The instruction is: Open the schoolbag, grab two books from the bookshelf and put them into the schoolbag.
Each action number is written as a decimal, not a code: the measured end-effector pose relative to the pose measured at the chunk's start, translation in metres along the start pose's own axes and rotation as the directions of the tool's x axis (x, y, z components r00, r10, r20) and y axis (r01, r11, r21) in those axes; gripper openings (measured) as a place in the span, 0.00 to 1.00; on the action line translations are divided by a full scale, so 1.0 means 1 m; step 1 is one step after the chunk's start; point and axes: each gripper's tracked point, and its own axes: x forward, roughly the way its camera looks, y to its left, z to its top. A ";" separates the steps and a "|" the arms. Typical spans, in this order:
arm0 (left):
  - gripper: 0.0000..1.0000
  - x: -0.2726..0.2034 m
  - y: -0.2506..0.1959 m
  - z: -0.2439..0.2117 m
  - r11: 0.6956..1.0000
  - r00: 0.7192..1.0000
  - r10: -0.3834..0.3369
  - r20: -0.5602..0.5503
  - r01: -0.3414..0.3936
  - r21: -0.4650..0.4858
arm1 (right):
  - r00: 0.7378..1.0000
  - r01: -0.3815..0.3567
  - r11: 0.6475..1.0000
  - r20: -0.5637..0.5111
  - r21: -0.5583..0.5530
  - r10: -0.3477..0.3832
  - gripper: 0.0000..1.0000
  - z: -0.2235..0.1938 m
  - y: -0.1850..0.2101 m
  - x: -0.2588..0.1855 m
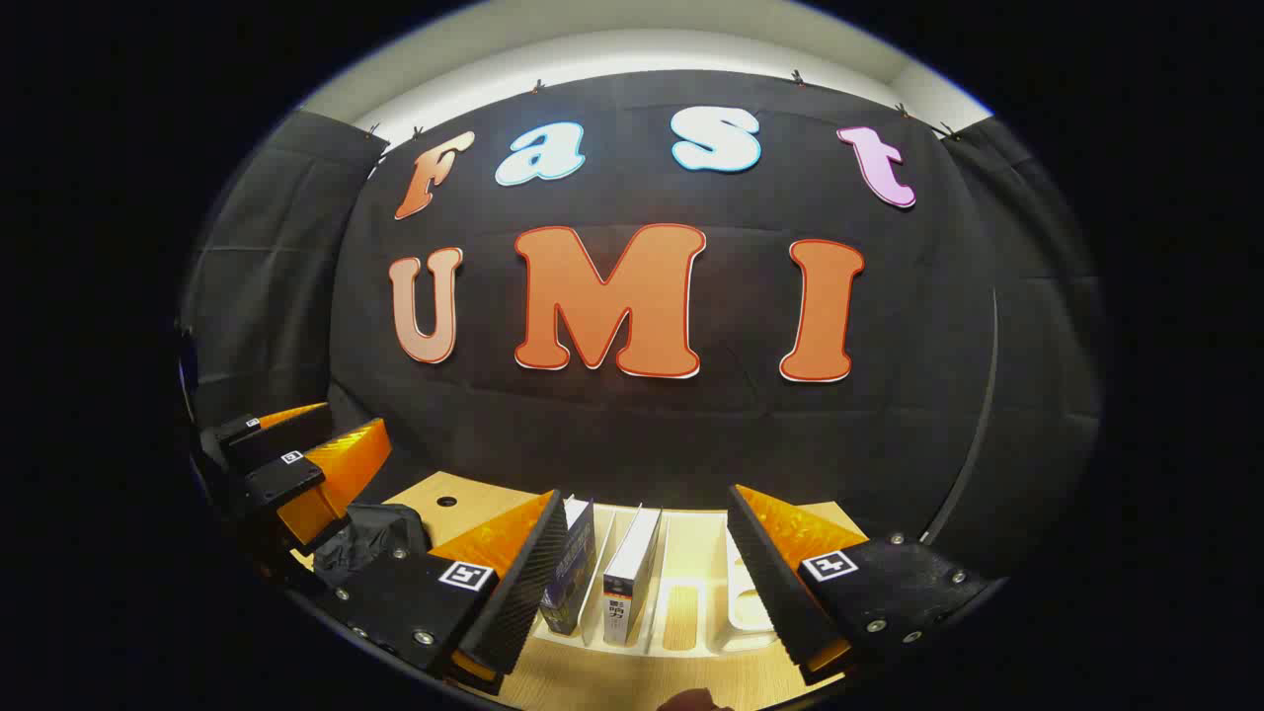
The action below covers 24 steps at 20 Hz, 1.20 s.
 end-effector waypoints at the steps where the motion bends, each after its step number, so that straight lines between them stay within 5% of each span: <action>1: 0.96 0.001 0.000 0.002 1.000 1.000 0.004 0.004 -0.004 0.002 | 1.000 0.002 1.000 0.006 -0.005 -0.002 0.97 0.001 -0.002 0.000; 24: 0.96 -0.007 0.008 -0.021 1.000 0.999 0.013 -0.050 -0.012 0.012 | 0.998 0.059 0.997 -0.004 -0.042 -0.059 0.97 -0.008 -0.020 -0.004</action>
